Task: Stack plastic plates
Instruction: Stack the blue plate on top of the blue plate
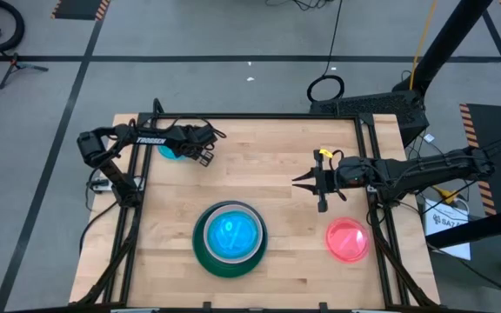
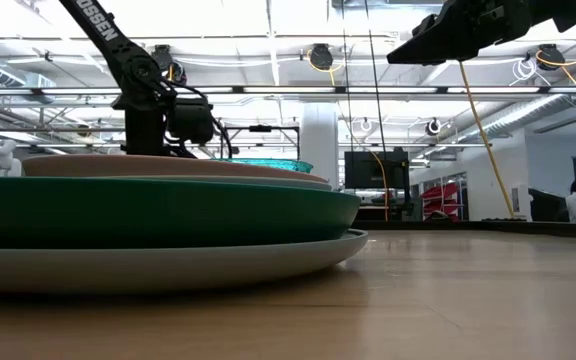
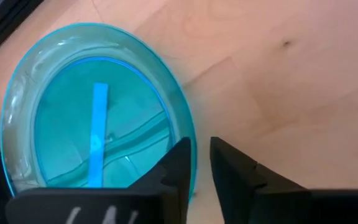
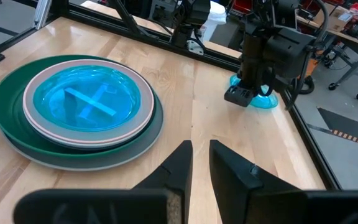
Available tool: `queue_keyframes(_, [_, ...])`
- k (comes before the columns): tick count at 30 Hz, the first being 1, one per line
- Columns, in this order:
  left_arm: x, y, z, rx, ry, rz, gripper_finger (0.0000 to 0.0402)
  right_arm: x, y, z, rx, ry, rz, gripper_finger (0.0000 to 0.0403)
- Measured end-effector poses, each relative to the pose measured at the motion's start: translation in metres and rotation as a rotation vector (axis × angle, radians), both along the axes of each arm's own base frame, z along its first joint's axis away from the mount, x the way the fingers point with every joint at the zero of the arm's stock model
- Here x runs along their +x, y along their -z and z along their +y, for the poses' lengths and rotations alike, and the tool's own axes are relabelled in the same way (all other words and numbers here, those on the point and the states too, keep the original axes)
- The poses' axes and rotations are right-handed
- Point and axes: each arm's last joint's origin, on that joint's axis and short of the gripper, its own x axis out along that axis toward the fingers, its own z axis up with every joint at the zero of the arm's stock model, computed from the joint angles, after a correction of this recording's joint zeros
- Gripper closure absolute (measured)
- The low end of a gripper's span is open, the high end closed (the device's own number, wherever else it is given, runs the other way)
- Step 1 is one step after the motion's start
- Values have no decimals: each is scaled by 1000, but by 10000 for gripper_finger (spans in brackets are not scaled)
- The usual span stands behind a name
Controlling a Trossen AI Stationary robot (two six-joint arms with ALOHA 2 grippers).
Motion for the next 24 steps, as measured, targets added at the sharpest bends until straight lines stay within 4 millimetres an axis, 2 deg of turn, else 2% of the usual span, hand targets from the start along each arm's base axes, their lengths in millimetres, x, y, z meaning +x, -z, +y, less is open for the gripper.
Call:
queue_keyframes(8, [0,0,-1,-5,2,-1,393,0,0,0,0,0,0,355])
queue_keyframes(14, [4,0,-8,-16,26,2,396,0,0,0,0,0,0,355])
queue_keyframes(24, [32,-21,-45,-46,166,27,397,0,0,0,0,0,0,355])
